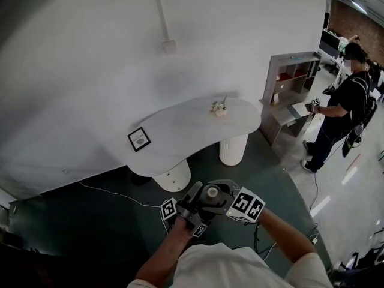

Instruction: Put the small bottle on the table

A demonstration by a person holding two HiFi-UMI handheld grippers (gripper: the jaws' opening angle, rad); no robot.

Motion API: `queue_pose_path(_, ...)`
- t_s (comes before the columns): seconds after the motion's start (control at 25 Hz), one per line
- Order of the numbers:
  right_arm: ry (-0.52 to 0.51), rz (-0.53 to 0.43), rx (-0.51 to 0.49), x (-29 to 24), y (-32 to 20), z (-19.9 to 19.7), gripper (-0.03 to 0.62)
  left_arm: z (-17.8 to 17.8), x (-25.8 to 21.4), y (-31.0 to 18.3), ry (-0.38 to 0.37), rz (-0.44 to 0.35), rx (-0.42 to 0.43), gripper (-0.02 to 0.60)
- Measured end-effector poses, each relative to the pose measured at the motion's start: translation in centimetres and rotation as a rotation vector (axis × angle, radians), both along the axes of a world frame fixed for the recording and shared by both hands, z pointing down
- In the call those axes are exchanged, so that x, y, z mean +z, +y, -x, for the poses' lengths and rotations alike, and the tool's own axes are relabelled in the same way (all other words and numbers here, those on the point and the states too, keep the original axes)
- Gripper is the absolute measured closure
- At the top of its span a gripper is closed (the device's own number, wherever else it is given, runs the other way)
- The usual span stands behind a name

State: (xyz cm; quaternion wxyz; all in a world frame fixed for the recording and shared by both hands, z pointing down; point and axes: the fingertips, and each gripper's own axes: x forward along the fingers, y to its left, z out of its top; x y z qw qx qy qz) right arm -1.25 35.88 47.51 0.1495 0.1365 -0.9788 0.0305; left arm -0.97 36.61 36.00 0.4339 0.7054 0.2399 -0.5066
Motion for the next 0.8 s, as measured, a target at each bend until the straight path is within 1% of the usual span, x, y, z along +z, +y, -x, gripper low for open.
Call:
queue_pose_path(0.32,0.023,0.026,0.036,0.4,-6.1,1.6,0.249,1.8,0.3,-6.4,0.013,0.026,0.039,0.244)
queue_pose_path(0.6,0.021,0.052,0.072,0.9,-11.6,4.6,0.249,4.9,0.6,-12.2,0.023,0.050,0.075,0.244)
queue_pose_path(0.8,0.026,0.055,0.112,0.9,-15.4,7.0,0.249,7.3,0.6,-15.9,0.023,0.048,0.106,0.244)
